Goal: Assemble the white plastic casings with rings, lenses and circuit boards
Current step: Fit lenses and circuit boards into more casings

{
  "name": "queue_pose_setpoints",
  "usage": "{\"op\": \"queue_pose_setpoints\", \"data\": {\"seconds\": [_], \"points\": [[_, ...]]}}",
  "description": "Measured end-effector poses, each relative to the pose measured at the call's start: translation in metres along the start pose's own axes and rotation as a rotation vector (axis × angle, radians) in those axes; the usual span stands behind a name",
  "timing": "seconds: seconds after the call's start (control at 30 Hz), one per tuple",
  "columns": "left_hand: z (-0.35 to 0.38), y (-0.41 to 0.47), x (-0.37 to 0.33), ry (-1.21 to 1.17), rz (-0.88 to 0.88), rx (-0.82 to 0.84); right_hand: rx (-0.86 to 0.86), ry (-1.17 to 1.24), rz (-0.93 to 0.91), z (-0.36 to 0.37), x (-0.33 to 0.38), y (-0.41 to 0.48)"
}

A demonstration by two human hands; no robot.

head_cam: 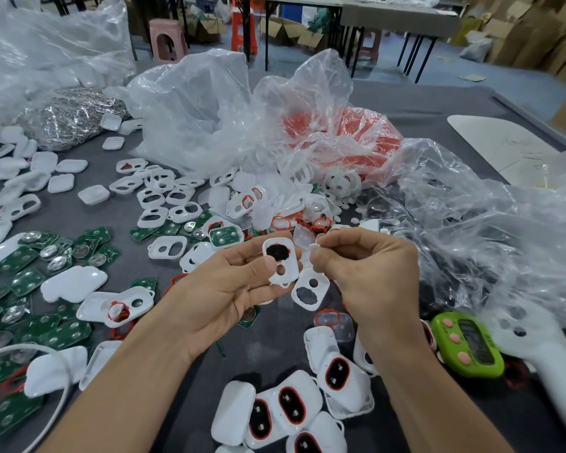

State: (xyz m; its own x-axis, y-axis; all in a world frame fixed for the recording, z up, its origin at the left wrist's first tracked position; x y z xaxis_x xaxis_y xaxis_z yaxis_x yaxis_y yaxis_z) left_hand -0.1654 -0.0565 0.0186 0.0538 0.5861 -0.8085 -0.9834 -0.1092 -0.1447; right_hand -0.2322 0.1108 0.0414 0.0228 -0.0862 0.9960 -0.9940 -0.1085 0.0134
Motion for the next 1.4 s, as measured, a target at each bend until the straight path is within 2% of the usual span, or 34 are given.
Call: {"op": "queue_pose_setpoints", "data": {"seconds": [0.13, 0.23, 0.4, 0.53, 0.8, 0.9, 1.1, 1.23, 1.33, 1.4], "points": [[-0.001, 0.001, 0.001, 0.031, 0.002, -0.015, 0.004, -0.048, -0.030, 0.002, 0.004, -0.002], [-0.004, 0.003, 0.002, 0.058, 0.011, -0.021, 0.104, -0.107, -0.063, 0.006, 0.008, -0.005], [-0.005, 0.004, 0.004, 0.086, -0.001, 0.010, 0.196, -0.357, -0.145, 0.014, 0.009, -0.011], [-0.005, 0.004, 0.005, 0.108, -0.002, 0.034, 0.148, -0.536, -0.272, 0.017, 0.011, -0.014], [-0.001, 0.003, 0.009, 0.184, 0.030, 0.132, -0.001, -0.639, -0.315, 0.017, 0.009, -0.014], [-0.002, 0.003, 0.008, 0.194, 0.044, 0.120, -0.033, -0.614, -0.357, 0.017, 0.008, -0.015], [-0.001, 0.002, 0.008, 0.277, 0.056, 0.142, 0.100, -0.574, -0.302, 0.014, 0.005, -0.013], [-0.002, 0.003, 0.012, 0.303, 0.084, 0.036, 0.222, -0.429, -0.124, 0.018, -0.002, -0.010], [-0.003, 0.001, 0.012, 0.270, 0.086, -0.017, 0.374, -0.193, 0.060, 0.015, -0.004, -0.003], [-0.002, 0.000, 0.011, 0.255, 0.079, -0.001, 0.397, -0.064, 0.127, 0.013, -0.005, 0.002]]}}
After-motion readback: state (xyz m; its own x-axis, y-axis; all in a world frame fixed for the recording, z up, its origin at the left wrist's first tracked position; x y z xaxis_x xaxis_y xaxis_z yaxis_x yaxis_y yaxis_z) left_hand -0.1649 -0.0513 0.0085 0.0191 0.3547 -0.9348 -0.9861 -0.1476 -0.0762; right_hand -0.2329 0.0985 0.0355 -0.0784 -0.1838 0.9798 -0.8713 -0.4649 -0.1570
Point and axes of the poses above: each hand's wrist, its own y-axis towards the middle knuckle, its own z-axis out of the palm, x = y × z, the point moved 3 cm from there along y, towards the middle knuckle, and after that the axes turned 6 degrees about z, right-handed, at the moved point
